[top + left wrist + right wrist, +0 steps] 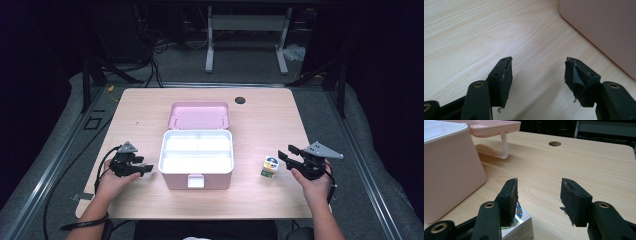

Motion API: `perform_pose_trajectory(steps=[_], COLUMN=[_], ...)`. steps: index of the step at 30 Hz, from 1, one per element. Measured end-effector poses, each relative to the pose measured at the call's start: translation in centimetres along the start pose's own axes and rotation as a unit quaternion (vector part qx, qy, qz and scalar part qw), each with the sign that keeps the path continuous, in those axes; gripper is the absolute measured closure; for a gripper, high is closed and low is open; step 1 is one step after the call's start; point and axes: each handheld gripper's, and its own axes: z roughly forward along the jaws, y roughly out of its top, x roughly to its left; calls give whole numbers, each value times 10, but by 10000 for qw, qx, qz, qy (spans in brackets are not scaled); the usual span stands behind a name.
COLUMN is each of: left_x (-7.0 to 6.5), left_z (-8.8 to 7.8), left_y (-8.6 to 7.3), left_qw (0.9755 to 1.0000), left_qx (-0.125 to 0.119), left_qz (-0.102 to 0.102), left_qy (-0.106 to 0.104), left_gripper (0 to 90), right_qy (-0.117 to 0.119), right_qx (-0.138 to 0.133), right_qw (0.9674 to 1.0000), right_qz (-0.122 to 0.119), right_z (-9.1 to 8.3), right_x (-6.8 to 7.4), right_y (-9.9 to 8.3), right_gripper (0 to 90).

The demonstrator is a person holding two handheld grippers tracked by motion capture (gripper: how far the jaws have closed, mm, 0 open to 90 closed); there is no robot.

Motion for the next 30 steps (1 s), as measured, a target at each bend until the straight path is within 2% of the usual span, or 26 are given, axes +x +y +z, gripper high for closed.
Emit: perform_pose_trajectory(steps=[4,5,9,12,14,17,21,23,24,25,27,30], left_x=[-1,-2,-2,-3,-3,-3,-1,-1,0,-1,0,2], left_z=[-3,-5,-7,-8,-8,-9,-12,-13,-15,-18,-22,-27], left_y=[0,1,1,1,1,1,3,4,5,10,15,21], left_qw=[10000,10000,9999,9997,9993,9992,9988,9989,9990,9994,9993,9985], left_qx=[-39,-46,-81,-117,-171,-208,-304,-306,-267,-180,-169,-234], left_qz=[-32,-1,-17,-125,-179,-174,-266,-234,-210,-91,-56,-173], left_qy=[-44,-54,-101,-197,-285,-287,-294,-260,-282,-285,-336,-459], left_gripper=[400,403,417,429,433,439,439,452,452,508,523,523], right_qy=[-37,-66,-42,-28,-21,-61,-74,-60,-56,-58,-58,-58], right_qx=[163,171,200,193,215,243,197,197,196,200,191,191], right_qw=[9997,9994,9990,9988,9989,9987,9991,9992,9992,9992,9992,9992], right_qz=[-175,-309,-388,-442,-414,-438,-381,-352,-333,-328,-332,-334], right_z=[2,3,4,5,5,6,4,3,3,3,4,4], right_x=[6,10,15,17,17,17,15,15,14,14,15,15], right_y=[2,3,4,5,5,5,4,4,4,4,4,4], right_gripper=[479,465,456,456,456,457,457,457,457,456,457,457])
